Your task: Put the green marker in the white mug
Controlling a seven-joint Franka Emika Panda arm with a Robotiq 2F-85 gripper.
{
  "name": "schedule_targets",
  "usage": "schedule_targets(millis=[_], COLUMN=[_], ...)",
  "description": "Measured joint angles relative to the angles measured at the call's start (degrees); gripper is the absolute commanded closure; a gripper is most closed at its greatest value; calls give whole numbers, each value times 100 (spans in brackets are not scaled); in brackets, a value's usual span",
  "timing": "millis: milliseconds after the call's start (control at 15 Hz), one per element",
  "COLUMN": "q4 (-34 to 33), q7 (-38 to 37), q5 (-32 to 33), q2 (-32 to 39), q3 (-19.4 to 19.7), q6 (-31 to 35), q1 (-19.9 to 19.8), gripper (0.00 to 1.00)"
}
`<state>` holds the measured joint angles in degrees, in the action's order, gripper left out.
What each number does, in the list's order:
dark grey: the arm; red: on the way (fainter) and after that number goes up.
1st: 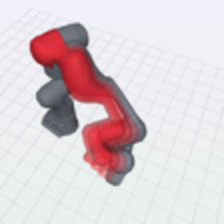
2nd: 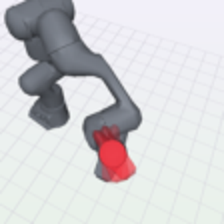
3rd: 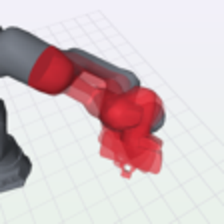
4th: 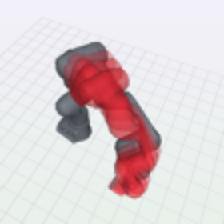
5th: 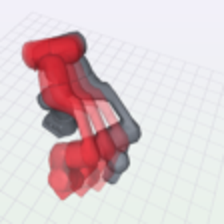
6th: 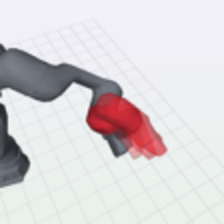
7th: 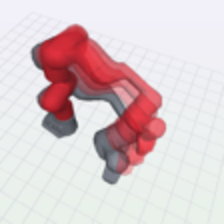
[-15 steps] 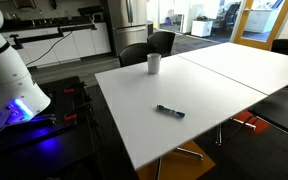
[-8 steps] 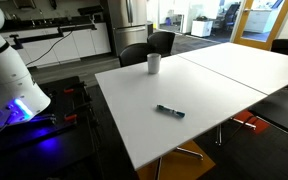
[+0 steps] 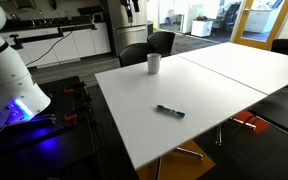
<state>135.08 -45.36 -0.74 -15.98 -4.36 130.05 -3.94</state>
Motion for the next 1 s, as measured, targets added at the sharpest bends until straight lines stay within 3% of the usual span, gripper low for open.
schedule_targets(millis=[467,1000], q4=[220,223], q7=[-1073,-1135], q5=[123,660], q2=[439,1019], q3=[106,870], q6=[100,299], q1=[-262,-679], gripper=[0,0])
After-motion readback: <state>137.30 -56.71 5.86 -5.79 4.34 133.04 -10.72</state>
